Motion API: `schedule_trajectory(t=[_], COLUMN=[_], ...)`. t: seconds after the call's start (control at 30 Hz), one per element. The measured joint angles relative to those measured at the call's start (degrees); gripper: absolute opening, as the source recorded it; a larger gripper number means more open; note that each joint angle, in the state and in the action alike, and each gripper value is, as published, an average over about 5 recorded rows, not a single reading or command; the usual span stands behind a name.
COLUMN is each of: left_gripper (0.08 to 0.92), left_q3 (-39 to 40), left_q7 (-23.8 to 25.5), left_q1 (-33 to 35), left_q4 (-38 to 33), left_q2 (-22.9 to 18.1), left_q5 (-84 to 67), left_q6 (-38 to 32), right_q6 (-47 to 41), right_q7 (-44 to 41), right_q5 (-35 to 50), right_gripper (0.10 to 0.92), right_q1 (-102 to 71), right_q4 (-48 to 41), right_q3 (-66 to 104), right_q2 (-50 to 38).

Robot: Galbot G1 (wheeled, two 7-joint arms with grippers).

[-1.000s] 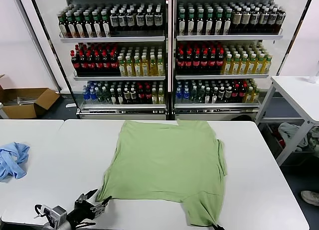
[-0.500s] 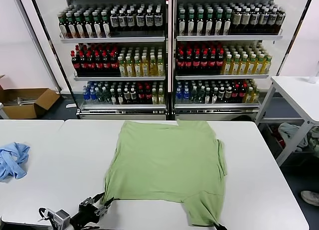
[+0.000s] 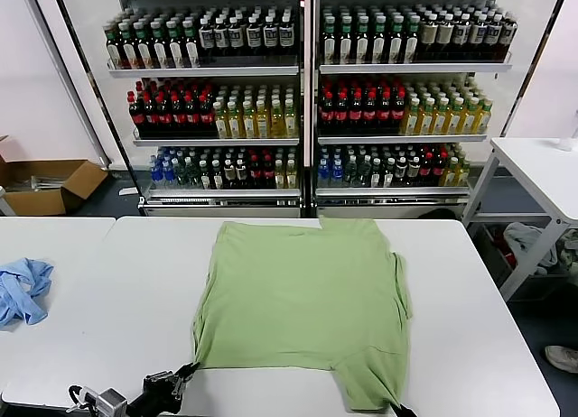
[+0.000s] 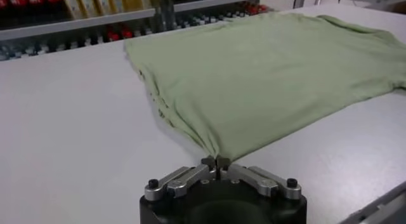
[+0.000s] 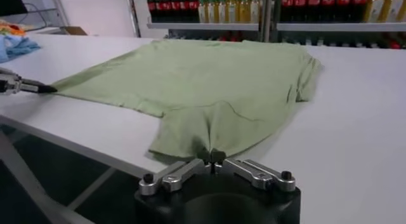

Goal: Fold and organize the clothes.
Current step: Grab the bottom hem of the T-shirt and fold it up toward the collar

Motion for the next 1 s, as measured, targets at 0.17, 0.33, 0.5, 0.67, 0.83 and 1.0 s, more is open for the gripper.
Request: schedule_trajectory(t=[0.17, 0.33, 0.5, 0.67, 0.83, 1.0], left_gripper=[0.085, 0.085, 0.085, 0.085, 0.085, 0.085], left_q3=[-2.07, -4.26, -4.97, -4.81, -4.31, -3.4], left_q7=[0.15, 0.24, 0.43, 0.66, 0.91, 1.03], left_q1=[3.04, 5.08, 4.37, 0.79, -3.61, -7.95], left_q4=[-2.62, -4.7, -5.45, -5.01, -3.73, -2.2], left_q2=[-0.29, -0.26, -0.02, 0.57, 0.65, 0.32], left_q5=[0.63, 0.6, -0.45, -2.26, -4.47, -6.94], left_q6=[0.07, -0.03, 0.3, 0.59, 0.76, 1.18], right_q6=[1.49, 3.05, 3.48, 2.9, 1.82, 0.45], right_q7=[-1.11, -1.88, -1.54, -0.44, 0.87, 2.57], right_q5=[1.56, 4.69, 9.32, 13.76, 17.13, 19.42], right_gripper=[0.109, 0.109, 0.109, 0.109, 0.109, 0.109], right_q1=[-2.14, -2.47, -0.05, 4.92, 11.02, 17.7], right_q4=[1.3, 1.96, 2.1, 1.2, -0.29, -2.38], right_q3=[0.34, 0.26, -0.14, -0.97, -1.57, -2.51], right_q2=[0.33, 0.6, 0.15, -0.62, -1.35, -2.49])
